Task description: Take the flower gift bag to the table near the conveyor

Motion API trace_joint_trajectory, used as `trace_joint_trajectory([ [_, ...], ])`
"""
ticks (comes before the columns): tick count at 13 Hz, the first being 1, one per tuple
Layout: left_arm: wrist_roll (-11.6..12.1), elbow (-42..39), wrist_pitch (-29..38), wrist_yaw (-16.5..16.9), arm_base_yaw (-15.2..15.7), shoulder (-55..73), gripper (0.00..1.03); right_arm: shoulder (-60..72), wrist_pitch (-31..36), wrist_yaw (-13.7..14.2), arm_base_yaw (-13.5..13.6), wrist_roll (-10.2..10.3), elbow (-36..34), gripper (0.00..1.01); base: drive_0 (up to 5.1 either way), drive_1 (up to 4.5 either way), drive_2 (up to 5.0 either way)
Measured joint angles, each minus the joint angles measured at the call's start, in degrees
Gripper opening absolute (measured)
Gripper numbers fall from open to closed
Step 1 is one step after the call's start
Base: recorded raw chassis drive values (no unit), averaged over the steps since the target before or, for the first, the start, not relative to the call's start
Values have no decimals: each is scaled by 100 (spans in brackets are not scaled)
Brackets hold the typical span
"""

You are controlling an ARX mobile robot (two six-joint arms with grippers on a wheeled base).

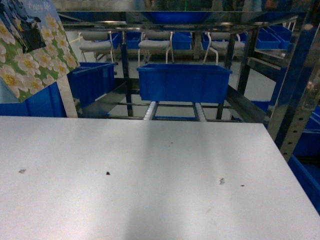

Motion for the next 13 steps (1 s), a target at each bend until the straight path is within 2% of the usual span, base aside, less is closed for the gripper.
trace_joint_trajectory([
  [13, 0, 0, 2, 0, 2, 2, 2, -7, 11, 0, 0, 0, 2, 2, -502, 244, 244],
])
